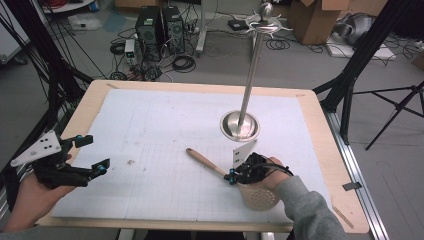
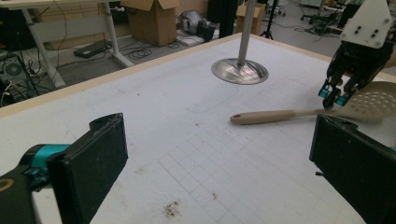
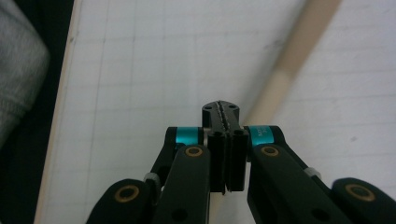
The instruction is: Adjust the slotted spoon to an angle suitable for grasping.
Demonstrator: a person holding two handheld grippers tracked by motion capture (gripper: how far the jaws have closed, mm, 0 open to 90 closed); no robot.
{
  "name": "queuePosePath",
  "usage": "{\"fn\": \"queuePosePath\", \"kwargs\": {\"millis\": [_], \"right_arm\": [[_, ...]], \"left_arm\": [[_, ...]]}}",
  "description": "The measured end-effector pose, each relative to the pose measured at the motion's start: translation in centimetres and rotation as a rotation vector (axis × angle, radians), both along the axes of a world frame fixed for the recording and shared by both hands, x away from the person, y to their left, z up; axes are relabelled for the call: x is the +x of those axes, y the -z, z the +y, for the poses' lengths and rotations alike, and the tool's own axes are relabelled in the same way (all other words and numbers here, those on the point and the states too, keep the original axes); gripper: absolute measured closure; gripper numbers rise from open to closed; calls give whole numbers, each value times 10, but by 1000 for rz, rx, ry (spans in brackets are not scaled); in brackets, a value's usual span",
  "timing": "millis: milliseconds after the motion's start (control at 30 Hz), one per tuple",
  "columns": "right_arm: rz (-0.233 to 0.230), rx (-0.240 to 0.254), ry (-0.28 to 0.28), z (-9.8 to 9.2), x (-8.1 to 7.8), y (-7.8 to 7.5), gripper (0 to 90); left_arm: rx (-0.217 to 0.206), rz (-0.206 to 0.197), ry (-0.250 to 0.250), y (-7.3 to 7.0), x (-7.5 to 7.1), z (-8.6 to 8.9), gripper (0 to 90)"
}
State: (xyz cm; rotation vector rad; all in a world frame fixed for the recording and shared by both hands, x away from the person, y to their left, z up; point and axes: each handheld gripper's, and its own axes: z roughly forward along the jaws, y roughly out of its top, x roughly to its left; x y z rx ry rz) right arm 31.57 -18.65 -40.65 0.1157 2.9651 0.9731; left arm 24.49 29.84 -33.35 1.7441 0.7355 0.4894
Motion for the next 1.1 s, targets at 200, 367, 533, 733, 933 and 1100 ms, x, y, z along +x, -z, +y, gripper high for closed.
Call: {"fn": "queuePosePath", "kwargs": {"millis": [200, 367, 533, 733, 933, 1100], "right_arm": [[40, -49, -7, -6, -10, 9, 900], [40, -62, 3, -17, -10, 10, 900], [46, -68, 36, -33, -5, 9, 900], [30, -58, 62, -36, -4, 5, 900], [-2, 26, 156, -23, 1, -5, 900], [-6, 45, 203, -4, 10, -8, 900]], "left_arm": [[2, 2, 21, 0, 5, -8, 47], [5, 5, 26, 1, 8, -10, 47], [3, 2, 26, 0, 7, -10, 47], [1, 5, 22, 1, 7, -10, 47], [8, 12, 27, 3, 8, -13, 47], [3, 9, 26, 2, 8, -10, 47]]}}
